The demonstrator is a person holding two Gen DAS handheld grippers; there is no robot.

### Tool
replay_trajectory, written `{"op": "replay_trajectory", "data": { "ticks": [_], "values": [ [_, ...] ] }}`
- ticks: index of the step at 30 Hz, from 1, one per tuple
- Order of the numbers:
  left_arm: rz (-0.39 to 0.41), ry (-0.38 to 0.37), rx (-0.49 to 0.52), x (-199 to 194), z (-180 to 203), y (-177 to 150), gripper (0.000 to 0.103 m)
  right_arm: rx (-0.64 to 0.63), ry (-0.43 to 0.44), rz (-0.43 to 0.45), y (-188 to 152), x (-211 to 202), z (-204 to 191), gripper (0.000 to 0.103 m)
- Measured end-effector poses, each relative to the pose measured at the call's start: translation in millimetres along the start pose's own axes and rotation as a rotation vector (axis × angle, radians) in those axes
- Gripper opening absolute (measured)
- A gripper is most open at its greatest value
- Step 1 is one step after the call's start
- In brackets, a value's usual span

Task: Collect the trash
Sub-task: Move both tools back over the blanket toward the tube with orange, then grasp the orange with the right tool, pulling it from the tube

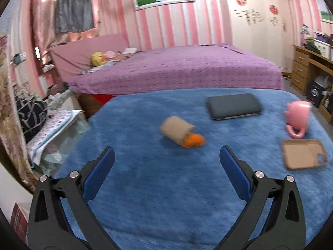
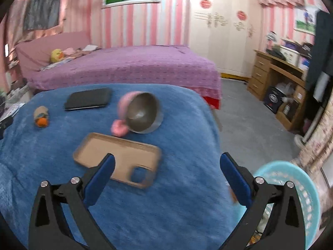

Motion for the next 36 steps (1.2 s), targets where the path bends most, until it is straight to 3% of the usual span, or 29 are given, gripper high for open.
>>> {"op": "replay_trajectory", "data": {
  "ticks": [4, 12, 20, 27, 31, 33, 36],
  "values": [
    [-0.054, 0.028, -0.097, 28, -38, 0, 0.097, -0.07, 0.055, 0.006, 20, 20, -50, 0.098],
    [-0.12, 0.165, -0.232, 77, -108, -3, 0.097, -0.232, 0.144, -0.022, 45, 64, -140, 0.098],
    [-0.151, 0.282, -0.21, 101, -134, -6, 0.097, -0.356, 0.265, -0.06, 48, 107, -225, 0.098],
    [-0.177, 0.286, -0.191, 109, -137, -5, 0.097, -0.391, 0.331, -0.118, 42, 150, -268, 0.097],
    [-0.186, 0.28, -0.214, 111, -143, -3, 0.097, -0.398, 0.385, -0.17, 45, 169, -281, 0.076],
    [-0.193, 0.271, -0.222, 113, -143, -3, 0.097, -0.397, 0.416, -0.182, 44, 177, -288, 0.071],
    [-0.204, 0.263, -0.213, 116, -139, -1, 0.097, -0.404, 0.471, -0.215, 43, 185, -298, 0.053]
  ]
}}
Point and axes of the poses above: each gripper's, at about its wrist camera, not at the fingertips, and x roughly the way its jaws point, z to its right, y to its top, the point moved 2 cm from there along x, roughly the way its jaws point, and after that the axes turned 9 degrees about y, right-handed, at the moved point
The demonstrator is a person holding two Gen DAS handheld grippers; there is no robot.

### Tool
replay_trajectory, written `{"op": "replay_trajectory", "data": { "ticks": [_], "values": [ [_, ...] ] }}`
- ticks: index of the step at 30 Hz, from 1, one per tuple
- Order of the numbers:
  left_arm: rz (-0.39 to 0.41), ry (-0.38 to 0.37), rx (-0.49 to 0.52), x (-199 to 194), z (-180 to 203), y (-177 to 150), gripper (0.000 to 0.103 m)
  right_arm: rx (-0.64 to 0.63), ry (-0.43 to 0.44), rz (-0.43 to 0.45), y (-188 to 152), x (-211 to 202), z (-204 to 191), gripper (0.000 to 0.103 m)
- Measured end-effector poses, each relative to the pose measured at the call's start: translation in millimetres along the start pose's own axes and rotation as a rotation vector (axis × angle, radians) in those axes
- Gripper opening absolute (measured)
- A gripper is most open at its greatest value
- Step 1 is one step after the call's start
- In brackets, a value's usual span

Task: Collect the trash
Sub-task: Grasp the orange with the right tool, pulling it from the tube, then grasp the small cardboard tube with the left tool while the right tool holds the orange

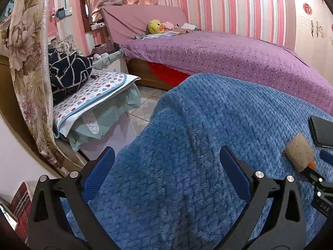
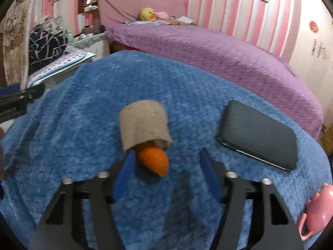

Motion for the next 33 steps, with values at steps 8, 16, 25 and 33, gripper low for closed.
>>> {"op": "replay_trajectory", "data": {
  "ticks": [8, 16, 25, 33],
  "values": [
    [0.006, -0.016, 0.047, -9, 27, 2, 0.097, -0.009, 0.061, 0.02, -5, -7, 1, 0.025],
    [0.016, -0.119, 0.106, -28, 80, -1, 0.097, 0.118, -0.085, 0.084, -27, -49, 59, 0.025],
    [-0.018, -0.289, 0.18, -39, 142, -13, 0.097, 0.224, -0.14, 0.152, -46, -86, 113, 0.025],
    [-0.039, -0.316, 0.246, -41, 174, -29, 0.08, 0.225, -0.134, 0.158, -52, -87, 118, 0.025]
  ]
}}
Point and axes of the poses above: each gripper's, at about its wrist camera, not at the fingertips, and x roughly the way its jaws point, z to its right, y to its top, the point moved 2 cm from there along x, roughly the way its jaws point, and after that the axes turned 9 degrees about y, right-handed, at the moved point
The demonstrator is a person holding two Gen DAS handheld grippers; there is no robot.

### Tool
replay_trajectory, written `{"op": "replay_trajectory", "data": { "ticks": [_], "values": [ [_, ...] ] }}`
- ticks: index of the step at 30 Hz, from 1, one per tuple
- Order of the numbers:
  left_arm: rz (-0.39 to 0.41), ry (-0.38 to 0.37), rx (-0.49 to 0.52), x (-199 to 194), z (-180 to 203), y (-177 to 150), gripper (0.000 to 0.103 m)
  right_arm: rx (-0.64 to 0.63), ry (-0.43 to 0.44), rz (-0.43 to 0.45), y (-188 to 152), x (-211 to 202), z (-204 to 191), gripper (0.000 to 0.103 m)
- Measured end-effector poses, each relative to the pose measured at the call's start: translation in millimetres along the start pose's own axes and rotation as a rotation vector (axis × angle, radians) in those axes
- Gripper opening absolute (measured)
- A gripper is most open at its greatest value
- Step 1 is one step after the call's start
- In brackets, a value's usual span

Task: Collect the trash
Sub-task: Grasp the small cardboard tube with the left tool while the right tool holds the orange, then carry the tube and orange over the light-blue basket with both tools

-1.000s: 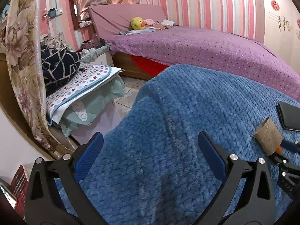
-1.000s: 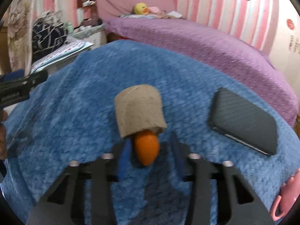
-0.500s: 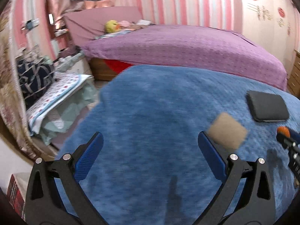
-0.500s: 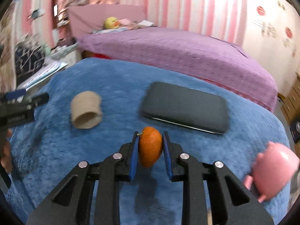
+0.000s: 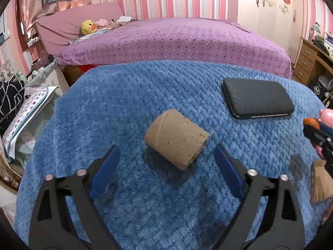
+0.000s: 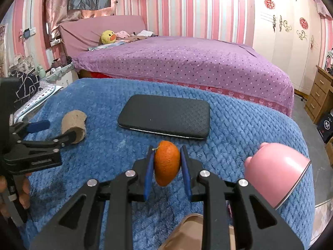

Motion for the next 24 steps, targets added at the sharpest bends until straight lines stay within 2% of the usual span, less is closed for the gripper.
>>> {"op": "replay_trajectory", "data": {
  "ticks": [4, 6, 7, 8, 10, 12, 16, 24],
  "values": [
    [-0.055, -0.003, -0.035, 13, -7, -3, 0.061, 0.004, -0.001, 0.004, -1, -2, 0, 0.025],
    [-0.065, -0.025, -0.063, 15, -13, -3, 0.04, -0.001, -0.01, 0.002, -2, -2, -1, 0.025],
    [-0.066, -0.037, -0.073, 15, -14, -3, 0.033, -0.005, -0.012, 0.001, -2, -3, -1, 0.025],
    [-0.066, -0.056, -0.087, 14, -17, -3, 0.019, -0.006, -0.013, 0.001, -2, -5, -1, 0.025],
    [-0.063, -0.067, -0.102, 14, -19, -3, 0.016, -0.006, -0.016, 0.005, -2, -9, -1, 0.025],
    [-0.06, -0.077, -0.11, 11, -23, -2, 0.006, -0.001, -0.017, 0.011, -2, -14, 0, 0.025],
    [-0.045, -0.083, -0.095, -4, -27, 0, 0.003, -0.001, -0.03, 0.025, -3, -33, 1, 0.025],
    [0.05, -0.104, -0.063, -72, -26, 2, 0.003, 0.01, -0.076, 0.05, -19, -95, 10, 0.025]
  ]
}}
Point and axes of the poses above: each gripper's, at about its wrist camera, not at the fingertips, and x roughly the way its jaws point, z to its right, y to its top, the point moved 2 cm from there along x, roughly the way its jaws point, and after that the axes turned 9 degrees about y, right-handed, at the moved point
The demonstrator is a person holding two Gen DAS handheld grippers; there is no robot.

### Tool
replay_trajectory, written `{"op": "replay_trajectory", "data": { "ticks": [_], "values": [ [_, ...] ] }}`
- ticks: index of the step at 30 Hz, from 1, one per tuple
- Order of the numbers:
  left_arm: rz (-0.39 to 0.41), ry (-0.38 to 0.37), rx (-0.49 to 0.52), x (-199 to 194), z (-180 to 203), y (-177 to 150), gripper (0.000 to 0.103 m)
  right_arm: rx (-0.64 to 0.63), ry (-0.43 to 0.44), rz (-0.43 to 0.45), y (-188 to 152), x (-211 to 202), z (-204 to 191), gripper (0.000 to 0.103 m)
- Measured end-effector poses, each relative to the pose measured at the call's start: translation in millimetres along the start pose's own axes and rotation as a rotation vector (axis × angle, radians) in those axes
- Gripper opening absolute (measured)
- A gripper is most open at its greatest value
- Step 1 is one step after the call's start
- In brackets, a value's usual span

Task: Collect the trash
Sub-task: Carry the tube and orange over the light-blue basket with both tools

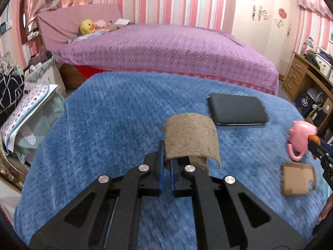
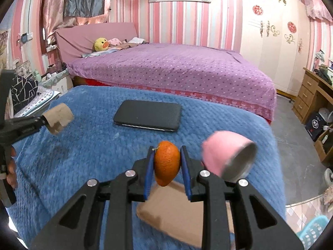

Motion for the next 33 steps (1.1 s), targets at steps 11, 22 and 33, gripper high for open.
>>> {"op": "replay_trajectory", "data": {
  "ticks": [11, 22, 33],
  "values": [
    [0.066, -0.057, 0.114, -67, 68, -36, 0.003, 0.049, -0.101, 0.041, -36, -102, 47, 0.025],
    [0.11, -0.109, 0.145, -111, 121, -75, 0.003, 0.143, -0.227, 0.04, -99, -171, 122, 0.025],
    [0.14, -0.188, 0.217, -140, 197, -97, 0.003, 0.19, -0.327, 0.071, -122, -216, 182, 0.025]
  ]
}}
Point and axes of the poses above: each gripper's, at about its wrist camera, not at the fingertips, and x roughly the way its jaws point, z to its right, y to its top, the point moved 2 cm from there along x, roughly the way its jaws point, and after that the axes turned 9 degrees about y, right-handed, at the moved point
